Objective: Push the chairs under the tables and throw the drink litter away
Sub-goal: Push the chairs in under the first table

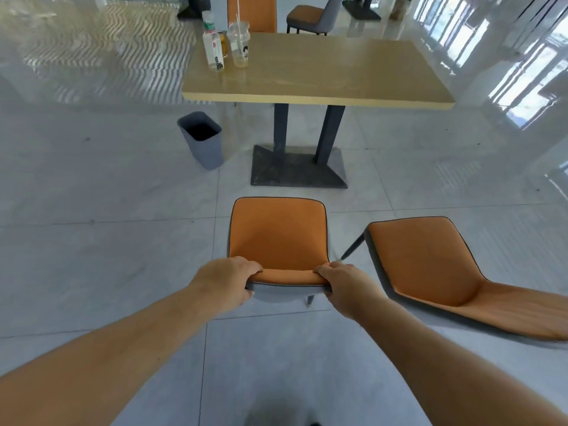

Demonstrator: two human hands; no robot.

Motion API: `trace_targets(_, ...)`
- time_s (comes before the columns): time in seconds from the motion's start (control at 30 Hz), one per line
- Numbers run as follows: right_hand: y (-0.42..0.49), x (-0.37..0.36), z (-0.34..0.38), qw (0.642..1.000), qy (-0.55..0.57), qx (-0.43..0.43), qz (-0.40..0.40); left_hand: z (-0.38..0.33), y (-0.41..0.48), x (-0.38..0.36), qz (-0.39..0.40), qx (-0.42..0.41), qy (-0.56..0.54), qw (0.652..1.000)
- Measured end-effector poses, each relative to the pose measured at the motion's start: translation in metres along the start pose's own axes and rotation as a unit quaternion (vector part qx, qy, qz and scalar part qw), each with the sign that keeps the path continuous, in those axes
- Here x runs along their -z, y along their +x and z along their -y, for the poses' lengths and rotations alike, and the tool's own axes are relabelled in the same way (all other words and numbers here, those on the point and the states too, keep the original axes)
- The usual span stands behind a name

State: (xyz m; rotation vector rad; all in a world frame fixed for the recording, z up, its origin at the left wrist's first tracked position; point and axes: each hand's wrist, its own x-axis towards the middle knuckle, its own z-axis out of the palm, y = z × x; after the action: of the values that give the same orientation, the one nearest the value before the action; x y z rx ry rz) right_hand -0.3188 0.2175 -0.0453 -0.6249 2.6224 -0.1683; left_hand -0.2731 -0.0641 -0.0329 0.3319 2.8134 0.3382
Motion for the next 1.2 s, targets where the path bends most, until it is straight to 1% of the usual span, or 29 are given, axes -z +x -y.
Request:
trace_targets(0.17, 0.075, 0.039, -0.027, 1.000, 0.002, 0.001, -0.006, 0.028, 0.079, 0.027, -0.001, 0.005, 0.003, 1.000)
trace_targets(0.43, 0.201, 0.099, -0.080, 0.999, 0.002, 0.031, -0.025, 0.064, 0.210, 0.069, -0.025, 0.038, 0.010, 0.999)
trace_targets(0.6, 0.279, 0.141, -0.113, 0.999, 0.005, 0.041, -0.023, 0.081, 0.288, 0.099, -0.027, 0.068, -0.002, 0.997)
trace_targets(0.8, 0.357, 0.180, -0.145, 0.999, 0.005, 0.039, -0.037, 0.096, 0.368, 0.126, -0.039, 0.075, 0.003, 0.996)
trace_targets(0.9, 0.383, 0.192, -0.149, 0.997, -0.003, 0.054, -0.048, 0.109, 0.392, 0.138, -0.046, 0.085, 0.035, 0.995)
trace_targets(0.97, 0.390, 0.192, -0.145, 0.997, -0.011, 0.065, -0.037, 0.117, 0.397, 0.142, -0.031, 0.096, 0.043, 0.994)
trace_targets(1.07, 0.386, 0.183, -0.140, 0.997, -0.019, 0.067, -0.025, 0.120, 0.390, 0.137, 0.000, 0.104, 0.043, 0.994)
trace_targets(1.2, 0.371, 0.181, -0.139, 0.998, 0.001, 0.046, -0.040, 0.110, 0.378, 0.130, -0.007, 0.113, 0.037, 0.993)
